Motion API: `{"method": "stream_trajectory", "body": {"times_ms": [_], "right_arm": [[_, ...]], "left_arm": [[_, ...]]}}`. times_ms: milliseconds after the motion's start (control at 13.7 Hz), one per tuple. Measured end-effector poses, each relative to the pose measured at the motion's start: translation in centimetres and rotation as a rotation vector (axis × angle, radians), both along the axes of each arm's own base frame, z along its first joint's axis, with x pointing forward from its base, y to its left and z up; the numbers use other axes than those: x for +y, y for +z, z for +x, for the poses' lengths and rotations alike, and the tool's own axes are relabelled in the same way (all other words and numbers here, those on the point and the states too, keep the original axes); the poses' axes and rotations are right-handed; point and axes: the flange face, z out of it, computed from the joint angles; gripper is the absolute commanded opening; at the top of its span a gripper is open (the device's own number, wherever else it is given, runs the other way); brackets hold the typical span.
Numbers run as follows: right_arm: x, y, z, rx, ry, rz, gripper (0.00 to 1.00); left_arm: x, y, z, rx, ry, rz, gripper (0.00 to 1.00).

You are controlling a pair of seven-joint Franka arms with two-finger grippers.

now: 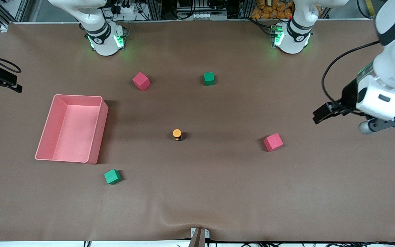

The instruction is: Place and upright button with both arms

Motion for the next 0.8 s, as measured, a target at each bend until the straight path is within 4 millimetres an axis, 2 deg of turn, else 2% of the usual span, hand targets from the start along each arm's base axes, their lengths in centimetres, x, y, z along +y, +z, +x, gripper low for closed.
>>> {"method": "stream_trajectory", "body": {"times_ms": [292,438,583,802], "right_arm": [[0.0,0.0,-0.3,0.019,0.001,0.001,1.0],[0.0,0.0,-0.3,0.021,0.001,0.001,1.0],[0.0,0.1,-0.4,0.024,0.0,0.002,1.0],[0.0,0.1,-0.4,0.028,0.0,0.002,1.0]], "left_arm": [[5.9,1.7,-2.7,0.008,-0.048,0.013,1.0],[8.0,1.8,-4.3,0.017,-0.059,0.013,1.0],[8.5,1.7,-5.5,0.027,-0.064,0.012,1.0],[7.7,1.4,-6.3,0.034,-0.113,0.014,1.0]]}}
